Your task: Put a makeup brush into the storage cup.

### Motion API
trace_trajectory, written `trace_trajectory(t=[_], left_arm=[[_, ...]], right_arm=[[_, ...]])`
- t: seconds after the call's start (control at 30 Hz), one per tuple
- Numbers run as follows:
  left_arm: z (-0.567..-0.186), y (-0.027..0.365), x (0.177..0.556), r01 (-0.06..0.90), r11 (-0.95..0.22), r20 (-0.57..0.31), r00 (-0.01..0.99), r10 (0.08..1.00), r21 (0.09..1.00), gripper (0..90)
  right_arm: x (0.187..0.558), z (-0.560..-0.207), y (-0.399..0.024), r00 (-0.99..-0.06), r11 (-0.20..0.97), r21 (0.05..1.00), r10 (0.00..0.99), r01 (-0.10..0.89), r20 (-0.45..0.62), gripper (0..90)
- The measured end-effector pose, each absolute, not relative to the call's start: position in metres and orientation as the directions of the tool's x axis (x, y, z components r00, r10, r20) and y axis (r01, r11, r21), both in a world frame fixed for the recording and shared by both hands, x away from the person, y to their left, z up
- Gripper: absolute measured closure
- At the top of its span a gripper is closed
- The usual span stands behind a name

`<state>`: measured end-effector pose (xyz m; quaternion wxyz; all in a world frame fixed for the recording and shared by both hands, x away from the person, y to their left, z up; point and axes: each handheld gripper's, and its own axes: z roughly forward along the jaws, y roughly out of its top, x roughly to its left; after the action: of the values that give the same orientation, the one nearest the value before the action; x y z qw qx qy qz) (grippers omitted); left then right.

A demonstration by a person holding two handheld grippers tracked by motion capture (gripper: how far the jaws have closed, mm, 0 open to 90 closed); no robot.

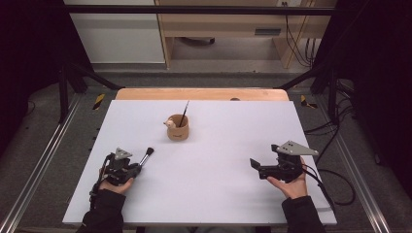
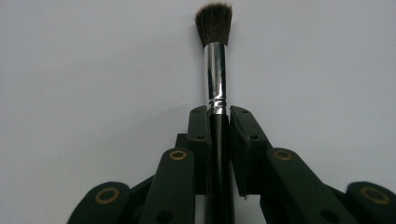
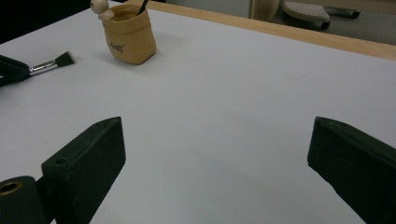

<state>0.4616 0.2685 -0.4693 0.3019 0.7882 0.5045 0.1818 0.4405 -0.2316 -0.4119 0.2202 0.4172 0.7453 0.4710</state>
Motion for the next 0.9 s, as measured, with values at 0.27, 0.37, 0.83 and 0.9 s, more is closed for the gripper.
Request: trace_trajectory(t=[0.27,0.37,0.83,0.9], left_arm=[[-0.466,0.268,0.464,0.681,-0.330,-0.020,0.451,0.892,0.654,62.6],[-0.458,0.270,0.466,0.668,-0.328,-0.023,0.459,0.888,0.668,54.9],[-0.437,0.264,0.487,0.693,-0.446,0.018,0.530,0.848,0.567,37.1],[-0.437,0.262,0.491,0.701,-0.466,0.023,0.541,0.841,0.540,37.1]], right_arm=[[0.440,-0.411,-0.232,-0.554,0.207,0.886,0.830,0.415,0.066,4.9],[0.440,-0.411,-0.232,-0.555,0.205,0.886,0.829,0.416,0.069,4.9],[0.440,-0.411,-0.233,-0.555,0.209,0.884,0.829,0.419,0.067,4.9],[0.440,-0.410,-0.233,-0.554,0.204,0.884,0.829,0.420,0.071,4.9]])
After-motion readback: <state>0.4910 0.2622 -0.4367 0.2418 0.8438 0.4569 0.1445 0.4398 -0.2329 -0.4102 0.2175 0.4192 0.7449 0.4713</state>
